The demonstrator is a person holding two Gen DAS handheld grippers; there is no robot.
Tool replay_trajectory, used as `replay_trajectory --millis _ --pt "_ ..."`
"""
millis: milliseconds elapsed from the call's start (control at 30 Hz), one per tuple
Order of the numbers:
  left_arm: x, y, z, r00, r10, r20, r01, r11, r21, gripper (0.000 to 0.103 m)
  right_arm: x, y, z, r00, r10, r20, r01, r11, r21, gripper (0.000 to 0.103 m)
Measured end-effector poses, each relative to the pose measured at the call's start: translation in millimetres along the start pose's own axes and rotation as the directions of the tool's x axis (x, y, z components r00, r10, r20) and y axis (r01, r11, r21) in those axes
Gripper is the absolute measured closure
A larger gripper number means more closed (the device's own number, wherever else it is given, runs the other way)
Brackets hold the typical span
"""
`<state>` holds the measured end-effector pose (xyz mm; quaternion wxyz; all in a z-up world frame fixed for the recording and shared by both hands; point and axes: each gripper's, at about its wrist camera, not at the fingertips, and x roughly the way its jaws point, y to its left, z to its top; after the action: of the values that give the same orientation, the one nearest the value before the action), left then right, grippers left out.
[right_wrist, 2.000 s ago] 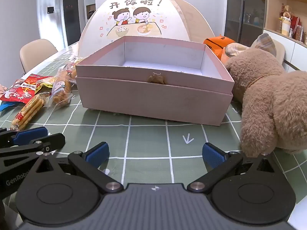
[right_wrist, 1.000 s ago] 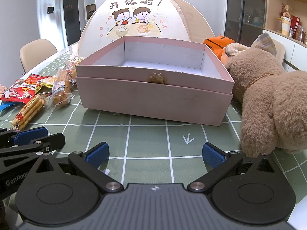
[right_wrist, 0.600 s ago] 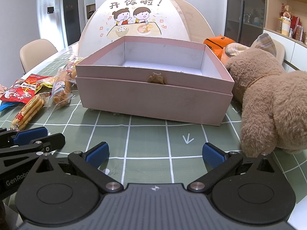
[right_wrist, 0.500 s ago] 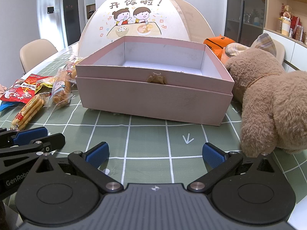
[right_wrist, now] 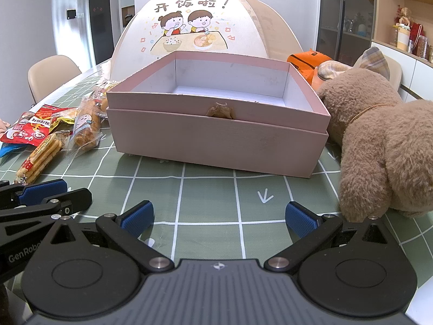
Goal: Organize snacks
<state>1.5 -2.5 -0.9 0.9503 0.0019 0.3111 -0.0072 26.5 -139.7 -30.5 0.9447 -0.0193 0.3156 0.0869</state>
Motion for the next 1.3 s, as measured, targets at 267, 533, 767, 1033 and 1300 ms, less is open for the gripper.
replay_trajectory --millis 267,533,767,1033,1300 --pt "0.0 0.2 0.0 1.0 0.0 0.0 0.0 1.0 0.0 0.068 0.0 0.0 0.0 1.0 0.0 0.0 0.0 1.0 0.0 0.0" --pt "-0.1 0.3 0.0 1.0 0.0 0.0 0.0 1.0 0.0 0.068 -0.1 -0.1 0.1 1.0 0.0 0.0 0.0 1.0 0.0 0.0" --pt "0.0 0.2 0.0 1.0 0.0 0.0 0.0 1.0 0.0 0.068 -0.1 -0.1 0.1 1.0 0.0 0.0 0.0 1.0 0.0 0.0" --pt "-0.2 0.6 0.0 1.0 0.0 0.0 0.0 1.0 0.0 0.068 -0.1 0.0 0.0 1.0 0.0 0.0 0.0 1.0 0.0 0.0" --pt "-1.2 2.1 -0.3 1.0 -0.002 0.0 0.002 1.0 -0.002 0.068 0.1 -0.8 8.4 0.997 0.032 -0.073 -0.034 0.999 -0.024 0.0"
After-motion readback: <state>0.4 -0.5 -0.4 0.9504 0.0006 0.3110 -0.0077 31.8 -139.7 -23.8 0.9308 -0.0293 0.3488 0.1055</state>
